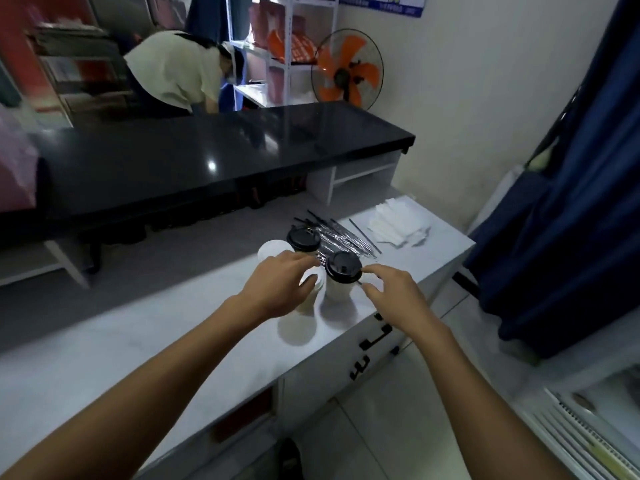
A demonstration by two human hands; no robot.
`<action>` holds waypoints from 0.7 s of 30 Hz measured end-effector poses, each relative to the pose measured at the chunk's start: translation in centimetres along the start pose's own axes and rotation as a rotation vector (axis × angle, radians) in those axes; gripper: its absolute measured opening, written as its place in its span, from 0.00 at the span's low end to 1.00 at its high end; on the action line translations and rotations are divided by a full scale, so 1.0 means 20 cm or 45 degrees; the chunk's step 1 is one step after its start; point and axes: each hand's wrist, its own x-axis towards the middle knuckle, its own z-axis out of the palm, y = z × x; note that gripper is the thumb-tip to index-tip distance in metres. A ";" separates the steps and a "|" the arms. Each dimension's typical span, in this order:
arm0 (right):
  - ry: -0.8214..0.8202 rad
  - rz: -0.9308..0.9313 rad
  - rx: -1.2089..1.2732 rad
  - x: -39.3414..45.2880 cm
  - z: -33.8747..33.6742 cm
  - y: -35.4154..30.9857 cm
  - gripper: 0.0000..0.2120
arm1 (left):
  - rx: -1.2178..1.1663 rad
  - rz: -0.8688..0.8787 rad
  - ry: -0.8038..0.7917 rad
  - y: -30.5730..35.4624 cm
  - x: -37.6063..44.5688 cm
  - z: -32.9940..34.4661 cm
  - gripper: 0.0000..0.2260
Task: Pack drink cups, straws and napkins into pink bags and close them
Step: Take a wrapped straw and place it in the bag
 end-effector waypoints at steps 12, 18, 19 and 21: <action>-0.102 0.210 -0.043 0.68 -0.03 0.43 0.18 | -0.143 0.026 -0.070 -0.08 0.76 0.30 0.15; -0.293 0.209 -0.152 0.82 0.09 0.60 0.18 | -0.114 0.009 -0.154 -0.08 0.95 0.41 0.15; -0.341 0.189 -0.167 0.84 0.13 0.63 0.17 | -0.113 0.001 -0.167 -0.08 0.98 0.43 0.15; -0.434 0.137 -0.202 0.87 0.22 0.66 0.16 | -0.128 -0.027 -0.184 -0.09 1.04 0.47 0.14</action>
